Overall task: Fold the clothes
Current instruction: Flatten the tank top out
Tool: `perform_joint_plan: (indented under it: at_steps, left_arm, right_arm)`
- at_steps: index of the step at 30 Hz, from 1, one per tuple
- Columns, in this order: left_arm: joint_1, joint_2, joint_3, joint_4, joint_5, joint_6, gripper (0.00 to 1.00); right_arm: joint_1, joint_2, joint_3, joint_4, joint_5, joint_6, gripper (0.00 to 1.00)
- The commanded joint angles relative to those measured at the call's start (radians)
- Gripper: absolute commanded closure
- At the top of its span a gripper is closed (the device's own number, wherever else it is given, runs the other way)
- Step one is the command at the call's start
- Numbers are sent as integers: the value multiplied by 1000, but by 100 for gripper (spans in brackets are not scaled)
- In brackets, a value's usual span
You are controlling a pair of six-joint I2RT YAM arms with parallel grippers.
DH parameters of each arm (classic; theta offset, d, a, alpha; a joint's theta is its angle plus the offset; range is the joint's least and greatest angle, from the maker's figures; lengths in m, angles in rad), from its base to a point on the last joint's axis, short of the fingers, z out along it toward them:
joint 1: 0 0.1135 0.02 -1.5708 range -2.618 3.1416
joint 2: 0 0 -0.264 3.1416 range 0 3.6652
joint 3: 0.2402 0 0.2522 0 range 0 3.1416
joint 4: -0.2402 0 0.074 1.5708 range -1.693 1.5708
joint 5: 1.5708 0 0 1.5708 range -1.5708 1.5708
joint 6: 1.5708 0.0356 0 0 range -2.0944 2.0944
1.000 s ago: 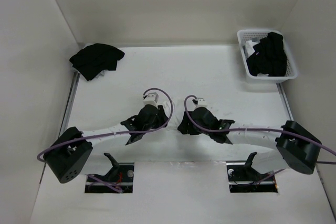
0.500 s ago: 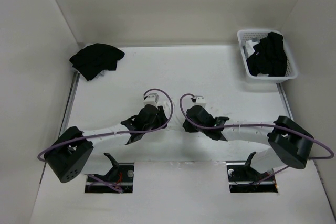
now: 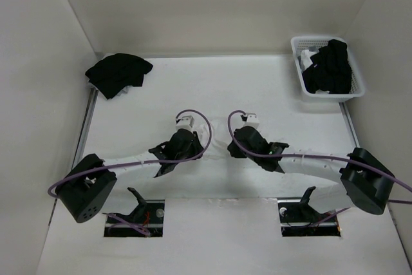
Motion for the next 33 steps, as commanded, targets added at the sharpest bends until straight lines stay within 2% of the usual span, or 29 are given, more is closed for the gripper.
perform_joint_plan:
  at_steps: [1,6,11,13,17,22,24,27,30,32,33]
  left_arm:
    - [9,1,-8,36,7,-5,79]
    - [19,-39,-2,19,12,-8,94]
    - [75,-119,69,-24,18,12,99]
    - [141,-131,141,-19,30,39,99]
    - [278,-30,369,13,44,127,100]
    - [403,143,728,-2,-29,210,100]
    - [427,163,855,-44,-45,242,100]
    - [430,148,978,-70,-83,326,100]
    - [407,96,971,-48,-150,406,98]
    - [387,62,921,-32,-189,449,97]
    - [361,25,847,-10,-236,469,96]
  right_arm:
    - [-17,-39,-12,10,26,-14,89]
    - [-35,-71,-23,12,29,-24,90]
    - [-89,-129,19,22,36,-80,93]
    - [-136,-145,66,22,26,-123,94]
    - [-266,-121,258,51,-26,-237,94]
    - [-408,4,615,38,-99,-350,95]
    - [-437,22,750,6,-114,-385,95]
    - [-445,4,852,-27,-120,-435,95]
    - [-440,-59,821,-43,-120,-475,94]
    - [-434,-126,727,-41,-119,-476,94]
    - [-417,-183,633,-36,-117,-472,94]
